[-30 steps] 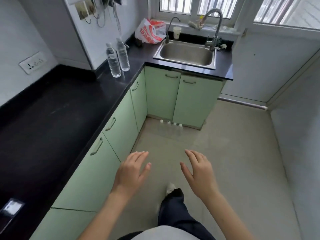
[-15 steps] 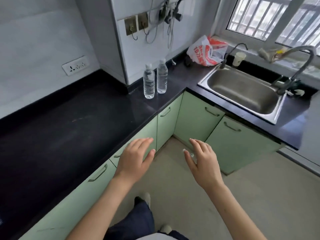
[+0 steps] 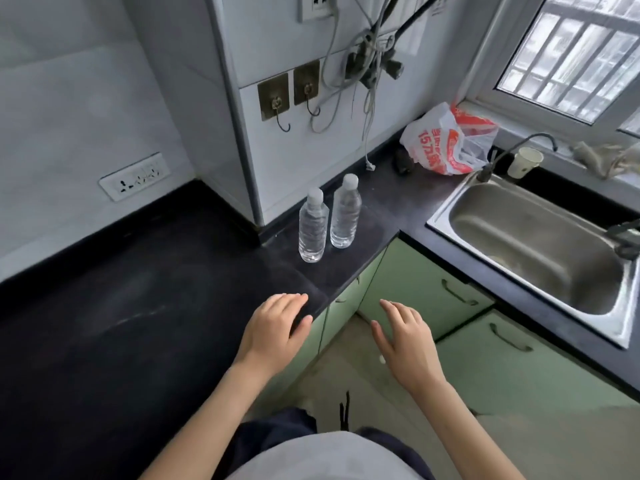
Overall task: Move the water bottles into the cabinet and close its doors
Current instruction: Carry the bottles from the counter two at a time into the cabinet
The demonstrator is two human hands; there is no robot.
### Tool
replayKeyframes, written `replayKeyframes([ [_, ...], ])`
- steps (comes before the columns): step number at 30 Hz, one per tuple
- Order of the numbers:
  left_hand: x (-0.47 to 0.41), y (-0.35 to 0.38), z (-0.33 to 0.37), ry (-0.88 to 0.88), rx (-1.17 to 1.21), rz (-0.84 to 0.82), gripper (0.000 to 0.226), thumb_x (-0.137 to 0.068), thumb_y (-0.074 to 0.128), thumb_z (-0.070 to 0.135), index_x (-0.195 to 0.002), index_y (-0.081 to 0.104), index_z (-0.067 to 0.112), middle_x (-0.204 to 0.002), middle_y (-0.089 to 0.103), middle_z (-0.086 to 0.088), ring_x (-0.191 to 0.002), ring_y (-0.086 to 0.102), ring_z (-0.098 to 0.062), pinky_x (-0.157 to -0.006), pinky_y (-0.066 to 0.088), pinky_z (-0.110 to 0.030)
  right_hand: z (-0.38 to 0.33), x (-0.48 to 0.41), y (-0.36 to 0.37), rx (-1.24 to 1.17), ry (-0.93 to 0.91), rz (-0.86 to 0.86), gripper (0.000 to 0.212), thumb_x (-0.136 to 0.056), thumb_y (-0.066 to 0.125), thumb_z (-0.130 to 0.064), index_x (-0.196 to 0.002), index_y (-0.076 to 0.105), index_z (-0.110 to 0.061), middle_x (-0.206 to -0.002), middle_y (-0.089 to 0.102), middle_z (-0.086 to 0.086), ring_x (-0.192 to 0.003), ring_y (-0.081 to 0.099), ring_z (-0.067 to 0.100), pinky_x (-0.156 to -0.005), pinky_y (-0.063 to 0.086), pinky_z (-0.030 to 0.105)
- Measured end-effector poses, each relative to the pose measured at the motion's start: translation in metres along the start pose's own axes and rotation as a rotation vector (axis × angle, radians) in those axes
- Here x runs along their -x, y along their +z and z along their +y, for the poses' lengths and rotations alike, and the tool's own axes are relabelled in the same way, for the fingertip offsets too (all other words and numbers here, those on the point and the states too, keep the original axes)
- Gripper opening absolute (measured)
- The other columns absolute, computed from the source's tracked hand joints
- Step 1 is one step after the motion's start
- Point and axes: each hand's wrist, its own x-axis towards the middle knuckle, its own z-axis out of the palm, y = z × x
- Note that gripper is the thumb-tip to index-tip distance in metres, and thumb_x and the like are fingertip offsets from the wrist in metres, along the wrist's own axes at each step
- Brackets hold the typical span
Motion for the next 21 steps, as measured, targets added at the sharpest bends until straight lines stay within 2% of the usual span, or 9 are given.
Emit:
replayKeyframes([
  [4,-0.057,-0.012,-0.019,-0.031,-0.001,0.035,0.052,-0.095,0.040,0.040,-0.126,0.065,0.006,-0.121,0.069,-0.006,-0.115,0.062,-0.025,-0.099,0.047,-0.036,0.001,-0.065,-0.003,0.009,-0.031,0.024,0.041,-0.095,0.061,-0.031,-0.129,0.059,-0.008,-0.121,0.065,0.005,-0.113,0.058,0.027,-0.095,0.048,0.039],
  [9,-0.095,-0.006,-0.036,-0.151,0.003,0.059,0.056,-0.096,0.038,0.042,-0.132,0.060,0.006,-0.127,0.066,-0.006,-0.120,0.058,-0.024,-0.104,0.044,-0.036,0.013,-0.139,0.000,0.022,-0.130,0.000,0.043,-0.094,0.062,-0.030,-0.130,0.058,-0.007,-0.123,0.064,0.007,-0.114,0.056,0.029,-0.095,0.048,0.041],
  [15,-0.107,0.026,-0.041,-0.398,-0.033,-0.018,0.066,-0.093,0.032,0.051,-0.139,0.053,0.009,-0.134,0.062,-0.005,-0.126,0.055,-0.024,-0.106,0.043,-0.037,0.043,-0.207,0.028,-0.018,-0.158,-0.216,0.048,-0.095,0.060,-0.034,-0.135,0.053,-0.009,-0.129,0.061,0.009,-0.120,0.054,0.032,-0.097,0.046,0.041],
  [18,-0.126,0.033,-0.034,-0.547,-0.014,-0.014,0.064,-0.096,0.046,0.049,-0.146,0.043,0.009,-0.141,0.055,-0.007,-0.133,0.048,-0.024,-0.110,0.037,-0.035,0.053,-0.241,0.035,-0.104,-0.144,-0.317,0.061,-0.093,0.061,-0.040,-0.144,0.042,-0.013,-0.140,0.054,0.006,-0.127,0.048,0.028,-0.103,0.042,0.038],
  [21,-0.151,0.039,-0.029,-0.641,0.020,-0.027,0.075,-0.093,0.058,0.049,-0.152,0.031,0.011,-0.150,0.045,-0.006,-0.140,0.038,-0.021,-0.114,0.031,-0.032,0.058,-0.275,0.038,-0.250,-0.104,-0.376,0.071,-0.087,0.069,-0.043,-0.145,0.036,-0.019,-0.144,0.049,-0.001,-0.130,0.045,0.020,-0.103,0.043,0.036],
])
